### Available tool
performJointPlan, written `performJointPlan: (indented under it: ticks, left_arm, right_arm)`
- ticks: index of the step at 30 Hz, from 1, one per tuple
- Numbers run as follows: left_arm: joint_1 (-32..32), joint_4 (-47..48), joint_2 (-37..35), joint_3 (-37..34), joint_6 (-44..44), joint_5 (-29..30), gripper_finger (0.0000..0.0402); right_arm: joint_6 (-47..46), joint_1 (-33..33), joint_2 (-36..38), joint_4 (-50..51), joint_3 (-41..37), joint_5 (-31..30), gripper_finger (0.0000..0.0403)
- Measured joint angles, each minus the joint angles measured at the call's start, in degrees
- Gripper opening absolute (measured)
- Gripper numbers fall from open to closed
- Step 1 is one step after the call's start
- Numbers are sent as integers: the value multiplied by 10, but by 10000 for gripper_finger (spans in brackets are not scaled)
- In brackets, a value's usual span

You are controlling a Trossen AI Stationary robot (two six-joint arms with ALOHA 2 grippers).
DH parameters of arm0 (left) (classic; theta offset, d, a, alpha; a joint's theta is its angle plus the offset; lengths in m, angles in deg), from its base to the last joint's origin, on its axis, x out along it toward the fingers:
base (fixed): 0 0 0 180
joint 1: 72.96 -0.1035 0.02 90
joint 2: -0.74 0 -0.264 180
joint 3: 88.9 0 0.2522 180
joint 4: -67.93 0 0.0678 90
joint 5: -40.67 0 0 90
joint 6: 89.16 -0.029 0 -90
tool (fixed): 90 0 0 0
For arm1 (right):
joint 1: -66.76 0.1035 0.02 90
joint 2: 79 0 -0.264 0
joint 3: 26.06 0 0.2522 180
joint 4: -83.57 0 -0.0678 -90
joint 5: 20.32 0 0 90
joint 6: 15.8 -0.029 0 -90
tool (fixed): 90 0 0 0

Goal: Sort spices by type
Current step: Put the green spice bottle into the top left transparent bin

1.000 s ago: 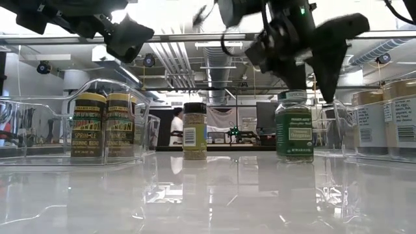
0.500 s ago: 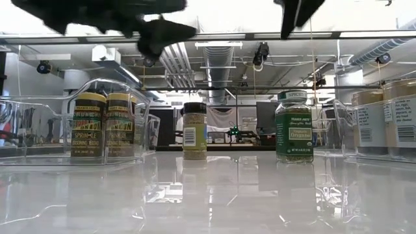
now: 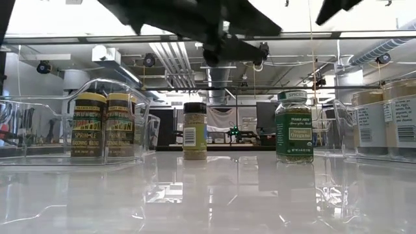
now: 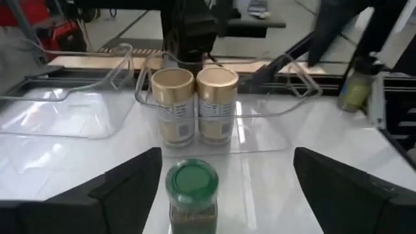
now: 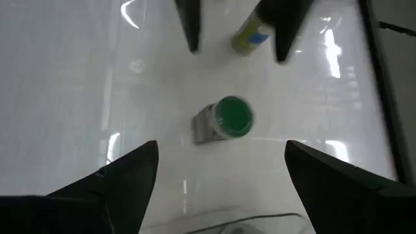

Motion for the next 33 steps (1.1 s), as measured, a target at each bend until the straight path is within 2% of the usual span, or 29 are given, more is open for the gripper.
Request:
performJointPlan:
  ticks: [5, 12, 17, 23, 33]
  left_arm:
    - [-11, 25, 60, 69, 2, 0, 351]
    - [-22, 48, 118, 122, 15, 7, 361]
    - [-32, 54, 144, 131, 15, 20, 361]
    - [-32, 50, 147, 125, 16, 1, 356]
    - [-35, 47, 147, 110, 33, 15, 305]
  right_arm:
    - [-34, 26, 0, -21, -52, -1, 329]
    - [-67, 42, 5, -22, -93, -18, 331]
    - [-80, 43, 8, -29, -104, -26, 340]
    - [-79, 44, 8, -34, -104, -26, 336]
    - [-79, 44, 8, -34, -104, -27, 326]
